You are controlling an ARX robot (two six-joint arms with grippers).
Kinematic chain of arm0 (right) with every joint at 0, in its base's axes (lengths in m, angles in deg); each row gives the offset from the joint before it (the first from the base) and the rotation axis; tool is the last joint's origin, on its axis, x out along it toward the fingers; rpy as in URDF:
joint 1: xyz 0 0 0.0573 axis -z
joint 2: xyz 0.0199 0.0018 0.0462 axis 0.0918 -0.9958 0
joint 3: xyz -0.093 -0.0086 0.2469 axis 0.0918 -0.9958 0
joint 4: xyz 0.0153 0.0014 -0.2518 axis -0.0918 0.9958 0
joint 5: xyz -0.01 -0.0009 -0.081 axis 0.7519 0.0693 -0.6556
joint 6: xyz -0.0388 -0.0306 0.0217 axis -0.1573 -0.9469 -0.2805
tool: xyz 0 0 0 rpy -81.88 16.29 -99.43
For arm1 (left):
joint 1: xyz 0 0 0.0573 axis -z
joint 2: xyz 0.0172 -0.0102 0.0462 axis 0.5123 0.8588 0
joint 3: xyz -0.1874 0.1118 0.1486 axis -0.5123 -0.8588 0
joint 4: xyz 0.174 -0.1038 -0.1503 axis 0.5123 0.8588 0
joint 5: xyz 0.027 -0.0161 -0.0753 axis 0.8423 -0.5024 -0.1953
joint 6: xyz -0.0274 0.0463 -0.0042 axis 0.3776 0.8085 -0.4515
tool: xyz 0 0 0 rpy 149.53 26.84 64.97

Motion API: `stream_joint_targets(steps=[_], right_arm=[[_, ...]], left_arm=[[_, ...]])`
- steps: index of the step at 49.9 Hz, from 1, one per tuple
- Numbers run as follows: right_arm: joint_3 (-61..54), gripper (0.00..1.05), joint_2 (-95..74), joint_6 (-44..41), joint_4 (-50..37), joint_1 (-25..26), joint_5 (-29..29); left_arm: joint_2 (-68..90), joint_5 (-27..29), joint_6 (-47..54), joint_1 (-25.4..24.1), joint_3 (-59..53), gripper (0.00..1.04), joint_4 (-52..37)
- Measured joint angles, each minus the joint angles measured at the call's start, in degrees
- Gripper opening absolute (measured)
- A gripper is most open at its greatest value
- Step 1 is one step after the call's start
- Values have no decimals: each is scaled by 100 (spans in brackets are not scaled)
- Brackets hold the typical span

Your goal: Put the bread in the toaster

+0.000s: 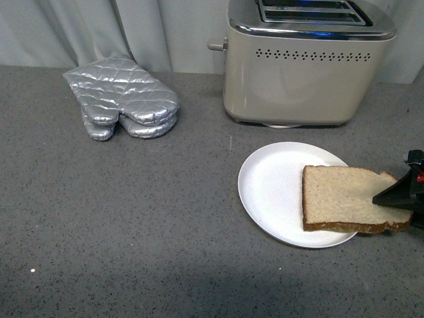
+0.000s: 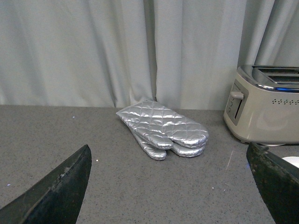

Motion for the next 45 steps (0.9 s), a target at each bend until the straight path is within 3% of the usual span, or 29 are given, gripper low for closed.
stream_joint_targets(steps=[6,12,19,26,29,37,45], right_arm=[[61,17,33,70,140,2,74],[52,2,232,197,236,-4,168],[-92,1,984,852,354,-87,431],[-120,1,2085,2306,699,-267,428],[-116,1,2441,2811,780,-358,221],[343,1,3504,4358,1211,-907,-1235],[1027,1,3637,4848,1309,-1394,-2498]], left_arm=[[0,0,0,0,0,98,0],[0,0,2,0,0,98,0],[0,0,2,0,0,98,0],[0,0,0,0,0,98,0],[0,0,2,0,0,98,0],[0,0,2,0,0,98,0],[0,0,2,0,0,98,0]])
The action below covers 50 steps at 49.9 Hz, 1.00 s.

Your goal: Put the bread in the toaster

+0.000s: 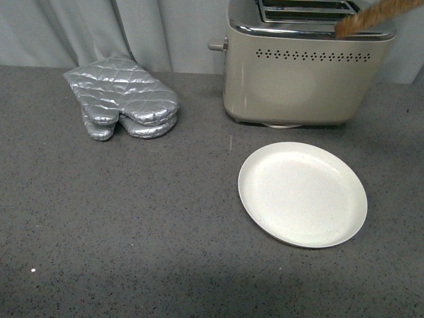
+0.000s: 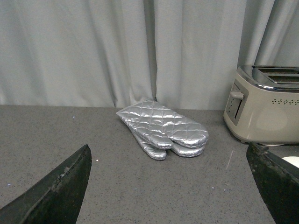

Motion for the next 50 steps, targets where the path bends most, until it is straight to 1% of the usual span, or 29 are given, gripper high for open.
stream_joint_targets(steps=[4,6,11,15,21,31,50], right_arm=[[540,1,-179,380,267,-319,-846],[861,1,-361,610,496,-481,-1156],[1582,1,-892,1054,828,-809,-1591],[2011,1,-1257,1318,968,-975,-1832],[2625,1,-1821,1519,1182,-1193,-2190],[3259,1,-2422,1812,1635,-1335,-2398],[3353,1,-2846,2057,1676,-1325,-2535]], left_arm=[[0,0,0,0,0,98,0],[0,0,0,0,0,98,0],[0,0,0,0,0,98,0],[0,0,0,0,0,98,0],[0,0,0,0,0,98,0],[0,0,0,0,0,98,0],[0,0,0,0,0,98,0]])
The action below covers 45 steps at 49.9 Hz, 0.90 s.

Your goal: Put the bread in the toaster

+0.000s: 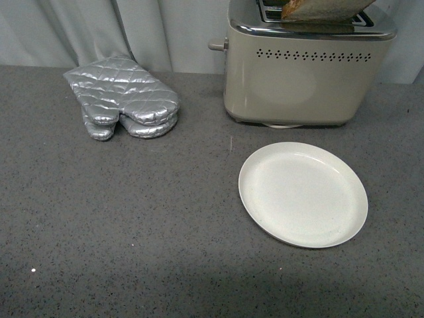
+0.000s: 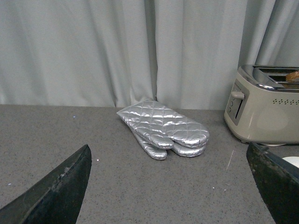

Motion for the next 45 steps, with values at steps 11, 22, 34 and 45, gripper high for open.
stream_joint_targets(steps=[11,22,34,45], right_arm=[[302,1,-269,-31,61,72,-42],[389,26,-345,-1038,-337,94,-245],[-708,68,337,-5029,-3416,-214,-970],[-3239,94,1915,-9342,-6236,-232,-166]], left_arm=[[0,0,0,0,0,98,0],[0,0,0,0,0,98,0],[0,0,0,0,0,98,7],[0,0,0,0,0,98,9]])
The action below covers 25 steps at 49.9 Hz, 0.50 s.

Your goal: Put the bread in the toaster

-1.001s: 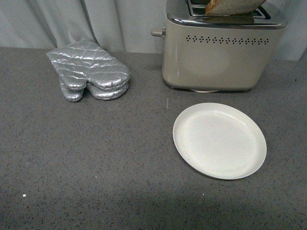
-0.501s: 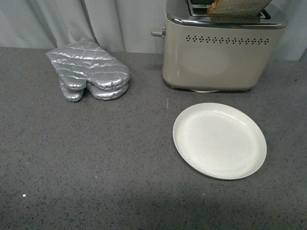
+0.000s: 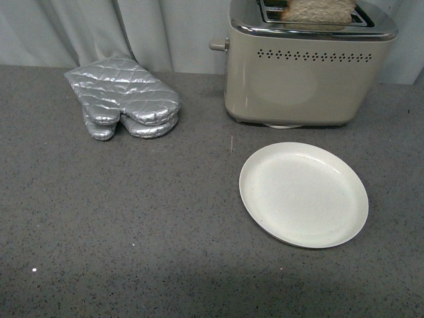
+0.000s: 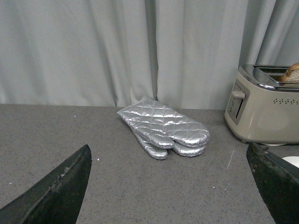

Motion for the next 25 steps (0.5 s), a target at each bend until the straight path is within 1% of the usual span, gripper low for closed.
stream_joint_targets(steps=[5,10,14,19,23,25], right_arm=[[-1128,95,584,-1152,-468,269,236],[-2055,95,1268,-1687,-680,586,304],[-2680,95,1759,-1858,-708,791,295],[-3285,95,2236,-1751,-485,1027,168],[-3947,95,2693,-1714,-791,1344,125],[-4183,95,2927,-1631,-713,1497,131]], left_arm=[[0,0,0,0,0,98,0],[0,0,0,0,0,98,0],[0,0,0,0,0,98,0],[0,0,0,0,0,98,0],[0,0,0,0,0,98,0],[0,0,0,0,0,98,0]])
